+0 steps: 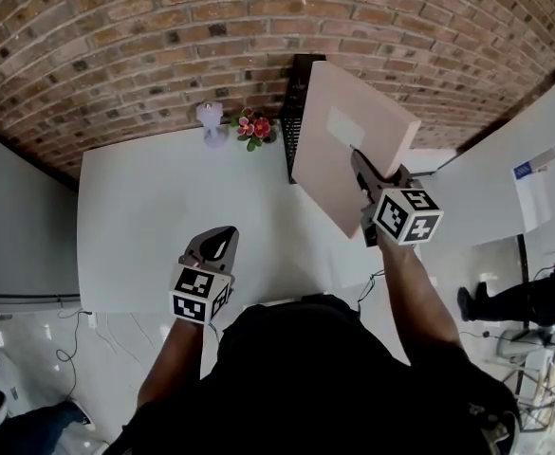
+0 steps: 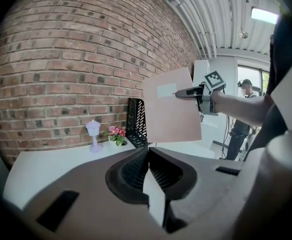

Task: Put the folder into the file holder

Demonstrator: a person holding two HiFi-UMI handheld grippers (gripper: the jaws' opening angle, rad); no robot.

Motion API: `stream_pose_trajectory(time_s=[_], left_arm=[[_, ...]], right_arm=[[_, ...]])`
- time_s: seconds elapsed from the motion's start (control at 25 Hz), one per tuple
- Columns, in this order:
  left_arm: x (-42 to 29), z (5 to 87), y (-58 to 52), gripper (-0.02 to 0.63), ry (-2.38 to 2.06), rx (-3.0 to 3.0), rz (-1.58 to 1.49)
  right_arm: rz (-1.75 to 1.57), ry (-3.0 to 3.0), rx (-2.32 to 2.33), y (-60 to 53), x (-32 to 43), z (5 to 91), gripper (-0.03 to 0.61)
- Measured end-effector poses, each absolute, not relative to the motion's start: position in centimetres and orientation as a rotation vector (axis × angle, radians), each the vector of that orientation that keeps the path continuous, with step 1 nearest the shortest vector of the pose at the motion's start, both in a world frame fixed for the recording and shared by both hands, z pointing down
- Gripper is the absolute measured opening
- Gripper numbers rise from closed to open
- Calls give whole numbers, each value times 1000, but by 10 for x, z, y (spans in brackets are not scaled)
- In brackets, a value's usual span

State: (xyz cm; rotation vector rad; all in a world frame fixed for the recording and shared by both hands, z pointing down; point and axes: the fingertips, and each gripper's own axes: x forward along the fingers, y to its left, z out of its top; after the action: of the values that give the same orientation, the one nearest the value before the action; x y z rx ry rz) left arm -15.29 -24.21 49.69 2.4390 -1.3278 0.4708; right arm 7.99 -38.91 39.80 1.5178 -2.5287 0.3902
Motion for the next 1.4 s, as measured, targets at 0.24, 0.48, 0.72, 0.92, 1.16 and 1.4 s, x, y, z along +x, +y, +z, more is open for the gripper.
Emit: stream_pose_trajectory(time_s=[0.24,0.48,0.72,0.92,1.16,1.4], left_arm=[[-163,498,-246,5,-1382,2391,455],[-160,501,-253,5,-1362,2389,472],[-159,499,-262,5,-1356,2410,481],[-156,499,-262,5,-1339,2418,496],[-168,507,-252,5,-1349,2371,524],[-179,510,-255,5,-1366,2347,518]], right_arm=[[504,-2584,1494,-410,84,374,163],[459,-2598,1656,-441,95,351,163],[326,-2584,1803,-474,82,338,164],[302,-2529,1988,-503,82,345,167],[290,-2480,2106,-524,78,355,167],[213,-2450,2133,-539,59,361,167]])
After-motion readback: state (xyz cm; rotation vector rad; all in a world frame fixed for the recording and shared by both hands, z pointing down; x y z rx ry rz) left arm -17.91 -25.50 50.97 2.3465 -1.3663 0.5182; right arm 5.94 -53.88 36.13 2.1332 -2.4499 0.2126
